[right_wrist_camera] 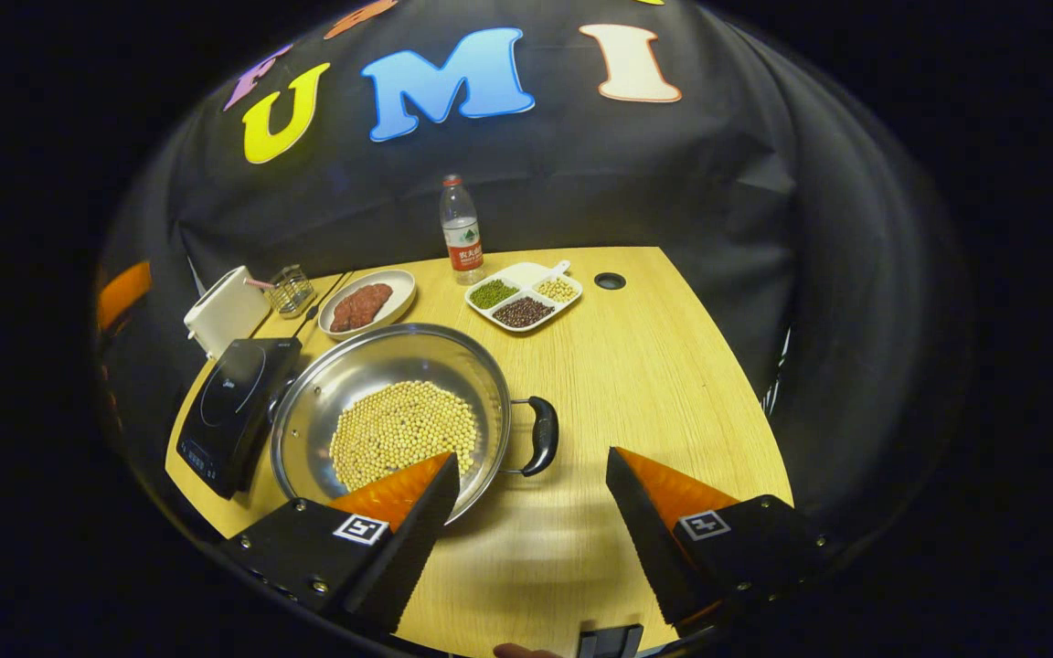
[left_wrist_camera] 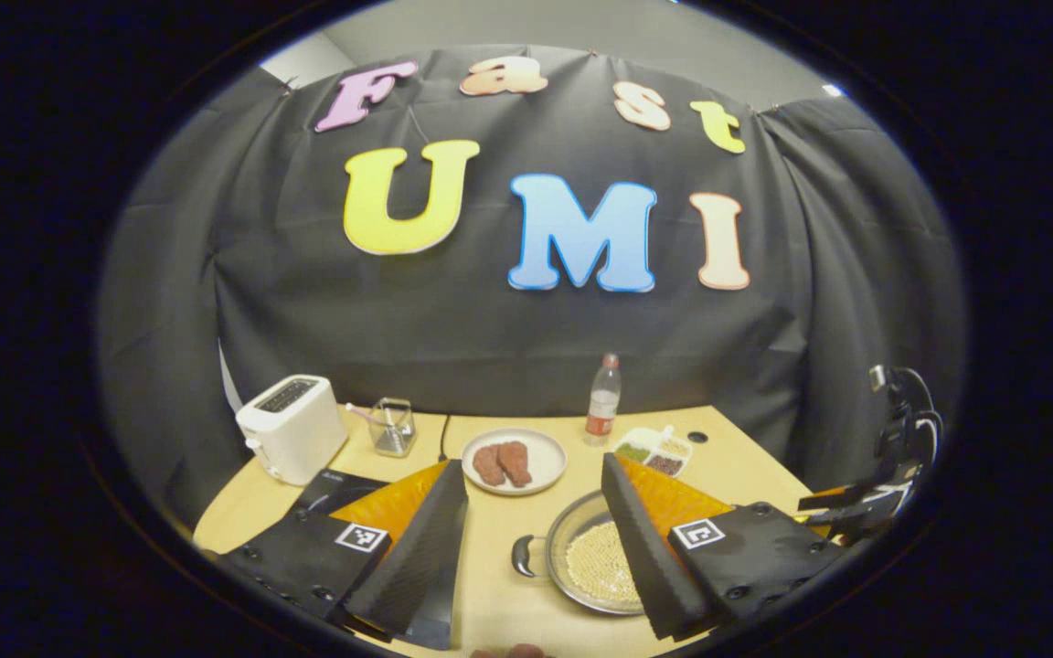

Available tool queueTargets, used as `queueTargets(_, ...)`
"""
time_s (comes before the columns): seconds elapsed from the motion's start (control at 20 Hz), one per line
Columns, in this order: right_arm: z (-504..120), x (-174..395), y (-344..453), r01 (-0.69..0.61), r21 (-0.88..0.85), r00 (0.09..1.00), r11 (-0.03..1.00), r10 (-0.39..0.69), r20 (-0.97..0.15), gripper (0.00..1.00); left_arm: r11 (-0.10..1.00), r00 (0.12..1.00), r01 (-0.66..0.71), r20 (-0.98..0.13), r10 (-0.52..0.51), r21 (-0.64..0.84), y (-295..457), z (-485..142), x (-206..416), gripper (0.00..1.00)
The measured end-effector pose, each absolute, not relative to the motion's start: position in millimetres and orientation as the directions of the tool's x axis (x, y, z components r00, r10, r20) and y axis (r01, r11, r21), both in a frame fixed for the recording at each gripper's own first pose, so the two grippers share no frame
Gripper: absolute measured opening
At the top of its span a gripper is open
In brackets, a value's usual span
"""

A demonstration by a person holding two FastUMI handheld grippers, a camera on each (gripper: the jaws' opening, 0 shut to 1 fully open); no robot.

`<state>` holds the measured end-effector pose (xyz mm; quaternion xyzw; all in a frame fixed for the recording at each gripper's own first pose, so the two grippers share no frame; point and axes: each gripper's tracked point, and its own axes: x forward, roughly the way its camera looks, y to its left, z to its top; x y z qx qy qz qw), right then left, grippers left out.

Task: First push the handle of the pot to place it horizontally, then grasp the pot with both hands and set it on the induction cooktop.

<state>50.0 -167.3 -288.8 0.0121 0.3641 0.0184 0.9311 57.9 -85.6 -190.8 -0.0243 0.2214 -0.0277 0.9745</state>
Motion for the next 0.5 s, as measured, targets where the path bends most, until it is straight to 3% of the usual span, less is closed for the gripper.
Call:
queueTargets(0.15,-301.9,55.7,-169.3,-0.008,0.042,0.719,0.999,0.035,-0.694,1.00,0.995,0.827,0.059,-0.554,-0.095,-0.082,-89.4,-257.1,62.7,0.98)
queueTargets(0.5,-334.7,89.8,-163.8,0.013,0.043,0.711,0.999,0.021,-0.703,1.00,0.994,0.728,0.072,-0.678,-0.106,-0.079,-89.0,-368.3,90.0,0.98)
